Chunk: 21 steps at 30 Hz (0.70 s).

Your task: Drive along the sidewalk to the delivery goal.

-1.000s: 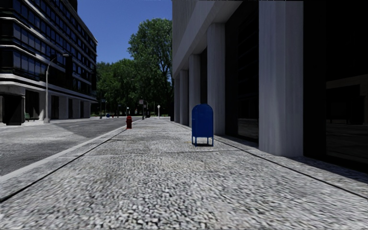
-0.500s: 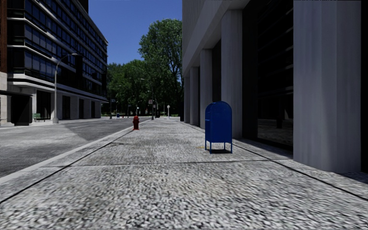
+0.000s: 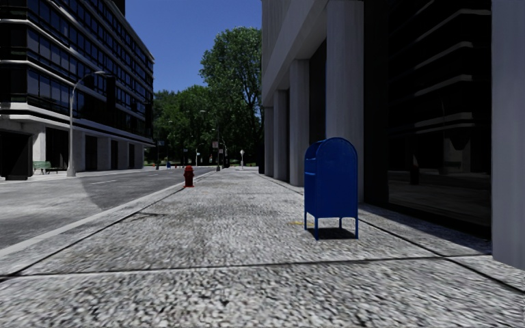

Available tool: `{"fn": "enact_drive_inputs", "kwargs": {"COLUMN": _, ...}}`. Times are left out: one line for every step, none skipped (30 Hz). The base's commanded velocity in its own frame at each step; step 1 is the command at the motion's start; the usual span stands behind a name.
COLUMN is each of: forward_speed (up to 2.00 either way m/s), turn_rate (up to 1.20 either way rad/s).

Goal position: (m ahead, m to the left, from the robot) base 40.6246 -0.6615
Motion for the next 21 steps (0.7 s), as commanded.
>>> {"fn": "enact_drive_inputs", "kwargs": {"forward_speed": 2.00, "turn_rate": 0.24}}
{"fn": "enact_drive_inputs", "kwargs": {"forward_speed": 2.00, "turn_rate": 0.26}}
{"fn": "enact_drive_inputs", "kwargs": {"forward_speed": 2.00, "turn_rate": 0.29}}
{"fn": "enact_drive_inputs", "kwargs": {"forward_speed": 2.00, "turn_rate": 0.32}}
{"fn": "enact_drive_inputs", "kwargs": {"forward_speed": 2.00, "turn_rate": 0.32}}
{"fn": "enact_drive_inputs", "kwargs": {"forward_speed": 2.00, "turn_rate": 0.35}}
{"fn": "enact_drive_inputs", "kwargs": {"forward_speed": 2.00, "turn_rate": 0.36}}
{"fn": "enact_drive_inputs", "kwargs": {"forward_speed": 2.00, "turn_rate": 0.37}}
{"fn": "enact_drive_inputs", "kwargs": {"forward_speed": 2.00, "turn_rate": 0.37}}
{"fn": "enact_drive_inputs", "kwargs": {"forward_speed": 2.00, "turn_rate": 0.39}}
{"fn": "enact_drive_inputs", "kwargs": {"forward_speed": 2.00, "turn_rate": 0.39}}
{"fn": "enact_drive_inputs", "kwargs": {"forward_speed": 2.00, "turn_rate": 0.40}}
{"fn": "enact_drive_inputs", "kwargs": {"forward_speed": 2.00, "turn_rate": 0.40}}
{"fn": "enact_drive_inputs", "kwargs": {"forward_speed": 2.00, "turn_rate": 0.40}}
{"fn": "enact_drive_inputs", "kwargs": {"forward_speed": 2.00, "turn_rate": 0.40}}
{"fn": "enact_drive_inputs", "kwargs": {"forward_speed": 2.00, "turn_rate": 0.40}}
{"fn": "enact_drive_inputs", "kwargs": {"forward_speed": 2.00, "turn_rate": 0.39}}
{"fn": "enact_drive_inputs", "kwargs": {"forward_speed": 2.00, "turn_rate": 0.39}}
{"fn": "enact_drive_inputs", "kwargs": {"forward_speed": 2.00, "turn_rate": 0.00}}
{"fn": "enact_drive_inputs", "kwargs": {"forward_speed": 2.00, "turn_rate": 0.00}}
{"fn": "enact_drive_inputs", "kwargs": {"forward_speed": 2.00, "turn_rate": 0.00}}
